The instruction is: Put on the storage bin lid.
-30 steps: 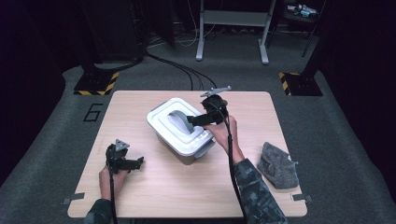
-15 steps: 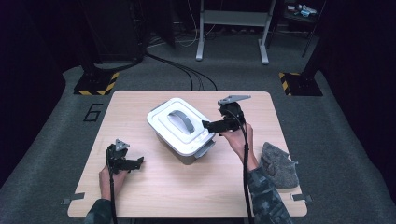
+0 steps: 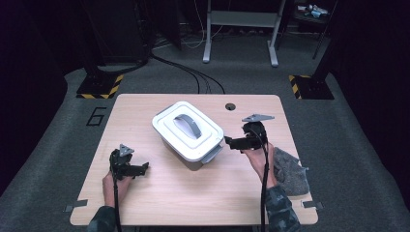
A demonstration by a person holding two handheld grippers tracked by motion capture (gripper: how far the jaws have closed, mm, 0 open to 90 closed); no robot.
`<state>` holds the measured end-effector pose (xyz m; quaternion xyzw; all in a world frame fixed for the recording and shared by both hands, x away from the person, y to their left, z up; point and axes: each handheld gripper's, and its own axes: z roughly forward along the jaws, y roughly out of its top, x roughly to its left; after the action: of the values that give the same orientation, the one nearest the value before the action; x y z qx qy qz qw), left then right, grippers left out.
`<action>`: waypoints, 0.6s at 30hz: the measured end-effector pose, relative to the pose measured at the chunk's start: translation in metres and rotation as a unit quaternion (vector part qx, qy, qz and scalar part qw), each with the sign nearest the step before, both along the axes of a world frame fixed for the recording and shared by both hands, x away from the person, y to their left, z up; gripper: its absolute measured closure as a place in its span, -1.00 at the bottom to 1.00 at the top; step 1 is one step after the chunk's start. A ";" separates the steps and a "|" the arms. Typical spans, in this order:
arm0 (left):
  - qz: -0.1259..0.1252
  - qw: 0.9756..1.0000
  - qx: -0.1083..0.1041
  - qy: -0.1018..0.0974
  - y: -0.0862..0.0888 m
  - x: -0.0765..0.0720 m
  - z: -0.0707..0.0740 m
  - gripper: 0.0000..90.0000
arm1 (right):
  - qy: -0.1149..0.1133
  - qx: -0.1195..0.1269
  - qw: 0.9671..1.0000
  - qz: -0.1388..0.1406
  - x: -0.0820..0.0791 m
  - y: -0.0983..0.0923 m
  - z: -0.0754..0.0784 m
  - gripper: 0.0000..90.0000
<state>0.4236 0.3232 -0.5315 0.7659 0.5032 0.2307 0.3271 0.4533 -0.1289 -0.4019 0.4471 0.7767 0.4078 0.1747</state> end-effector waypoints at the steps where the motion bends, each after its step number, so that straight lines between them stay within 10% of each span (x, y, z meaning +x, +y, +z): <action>1: 0.000 1.000 0.000 0.000 0.000 0.000 0.000 -0.97 | 0.001 0.003 1.000 -0.002 -0.001 -0.002 -0.004 -0.88; 18: 0.001 1.000 0.000 0.000 0.000 0.000 0.000 -0.97 | 0.035 -0.030 0.999 -0.021 -0.031 -0.010 -0.088 -0.89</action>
<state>0.4234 0.3229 -0.5315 0.7653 0.5038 0.2313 0.3271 0.4223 -0.1390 -0.4903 0.4717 0.7846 0.3648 0.1696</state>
